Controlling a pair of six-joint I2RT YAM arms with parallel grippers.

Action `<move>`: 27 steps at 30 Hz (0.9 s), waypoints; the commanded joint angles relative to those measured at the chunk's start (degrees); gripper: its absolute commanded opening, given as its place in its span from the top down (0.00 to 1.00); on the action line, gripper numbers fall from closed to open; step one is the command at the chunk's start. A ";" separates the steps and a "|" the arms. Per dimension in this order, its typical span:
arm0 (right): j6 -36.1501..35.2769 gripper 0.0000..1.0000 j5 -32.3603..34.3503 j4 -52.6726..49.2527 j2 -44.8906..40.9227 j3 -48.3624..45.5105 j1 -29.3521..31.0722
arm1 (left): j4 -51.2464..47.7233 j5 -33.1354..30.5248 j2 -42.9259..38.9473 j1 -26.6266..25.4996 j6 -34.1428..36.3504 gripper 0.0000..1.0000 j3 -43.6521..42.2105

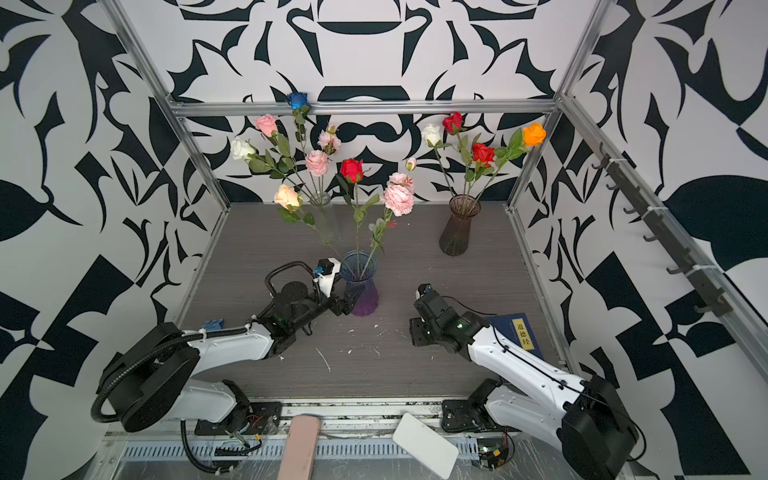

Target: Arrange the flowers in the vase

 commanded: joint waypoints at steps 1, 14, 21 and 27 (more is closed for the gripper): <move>-2.52 0.45 -1.14 -0.58 -0.36 1.20 -1.01 | 2.81 -2.51 1.94 -0.15 0.94 0.16 2.85; -5.11 0.45 -0.88 -3.43 0.10 4.21 -3.33 | 9.77 1.93 11.82 -0.15 2.35 0.36 8.31; -5.63 0.45 -0.27 -5.48 -1.77 4.38 -3.79 | 8.87 4.95 16.89 -0.15 6.30 0.36 13.68; -5.69 0.45 0.52 -8.54 -3.83 5.33 -4.18 | 10.24 5.34 22.99 0.22 6.74 0.36 18.40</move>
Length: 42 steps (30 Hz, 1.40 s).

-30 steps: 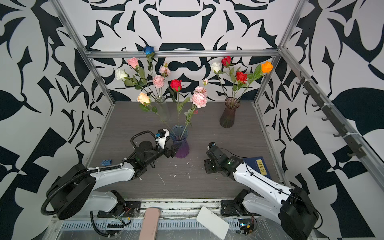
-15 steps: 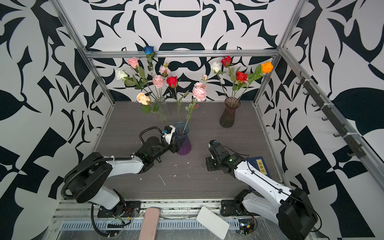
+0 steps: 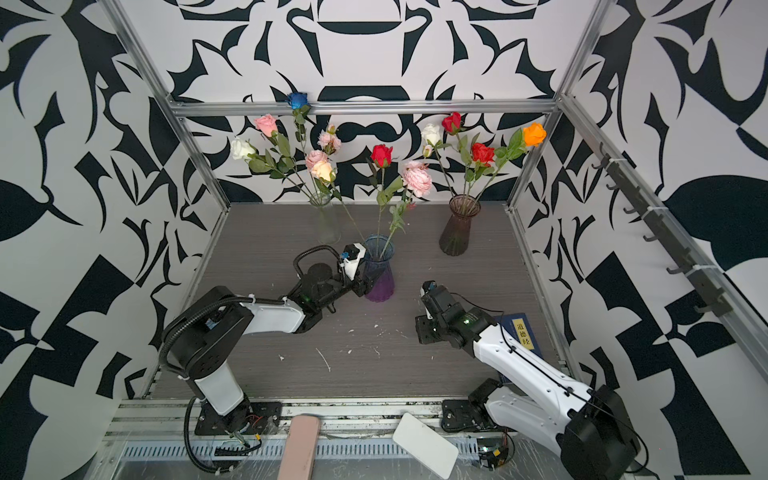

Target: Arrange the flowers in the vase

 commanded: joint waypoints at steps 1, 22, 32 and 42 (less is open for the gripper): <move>-0.61 0.45 1.31 -2.81 -2.26 3.09 -0.36 | 1.13 1.33 3.74 0.40 0.35 0.36 2.50; -0.03 0.47 2.73 -5.05 -4.40 3.70 -0.53 | 1.58 2.03 10.25 2.90 1.49 0.36 6.86; -0.73 0.47 2.37 -5.08 -3.84 3.98 -0.62 | 1.30 11.70 11.58 6.64 2.72 0.38 8.25; -0.56 0.47 2.37 -5.06 -3.76 3.84 -0.62 | 0.68 24.38 11.09 11.22 3.33 0.42 8.31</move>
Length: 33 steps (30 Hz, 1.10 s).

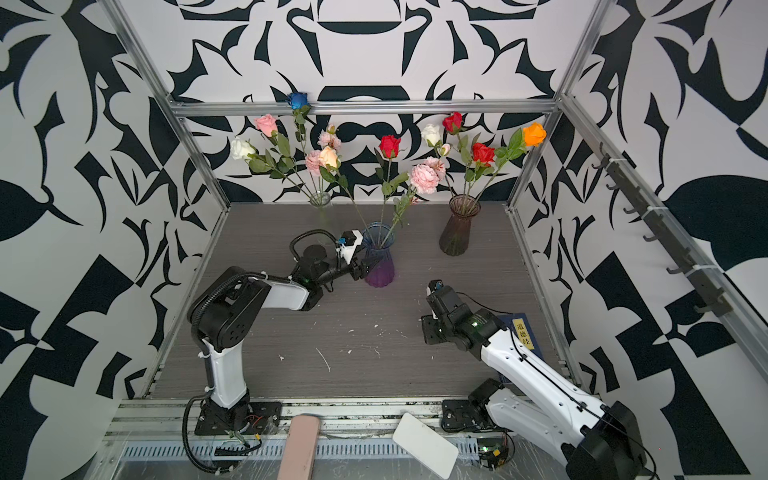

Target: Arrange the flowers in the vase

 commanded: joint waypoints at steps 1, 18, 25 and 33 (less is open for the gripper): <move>-0.59 0.47 0.29 -0.29 -0.19 2.12 -0.23 | -4.74 4.45 0.95 1.30 0.79 0.43 -0.64; -0.92 0.47 -0.06 -0.38 0.69 2.74 -0.23 | -4.85 2.30 -0.04 2.94 0.66 0.43 -2.86; -0.84 0.47 0.12 -0.57 0.56 2.93 -0.22 | -6.16 1.36 -0.10 3.27 0.58 0.40 -2.30; -0.57 0.47 0.29 -0.81 0.47 2.85 -0.23 | -8.54 -0.27 0.18 4.16 0.56 0.41 -1.59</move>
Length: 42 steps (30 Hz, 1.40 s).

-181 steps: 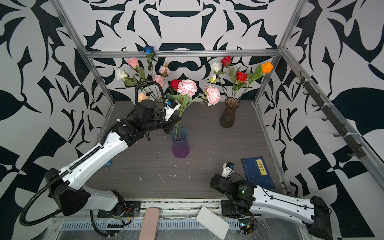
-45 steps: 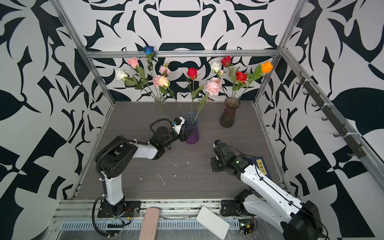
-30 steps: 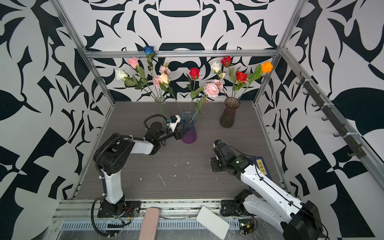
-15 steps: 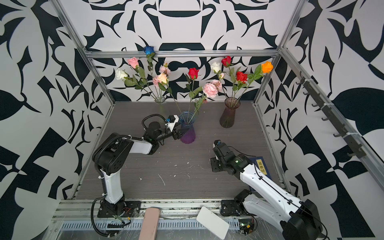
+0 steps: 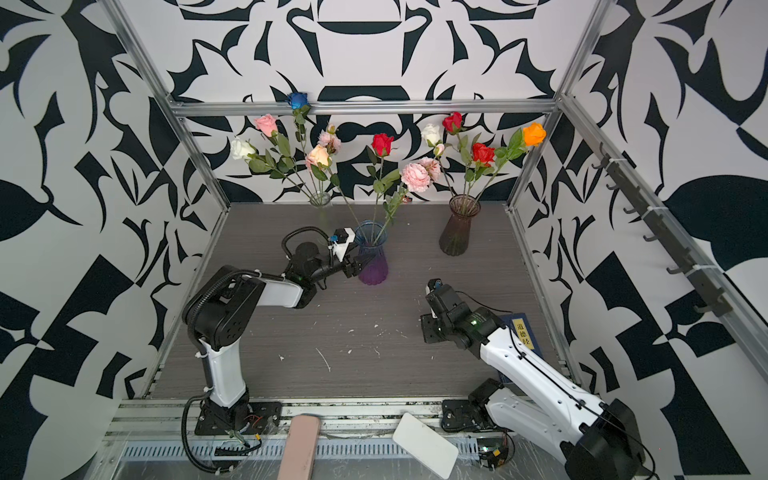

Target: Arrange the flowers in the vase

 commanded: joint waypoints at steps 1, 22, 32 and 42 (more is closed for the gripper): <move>-0.35 0.47 0.47 -0.71 -0.30 2.12 -0.23 | -8.13 -1.40 0.95 1.02 0.21 0.41 -0.72; -0.32 0.47 -0.06 0.01 0.30 1.64 -0.23 | -2.67 8.25 1.50 1.02 -1.80 0.43 -2.66; -0.34 0.47 -0.15 0.08 0.32 1.57 -0.23 | -2.66 8.56 1.49 1.02 -1.81 0.41 -3.01; -0.36 0.47 -0.31 0.30 0.62 1.48 -0.23 | -0.94 5.70 0.11 0.93 -1.55 0.01 -4.35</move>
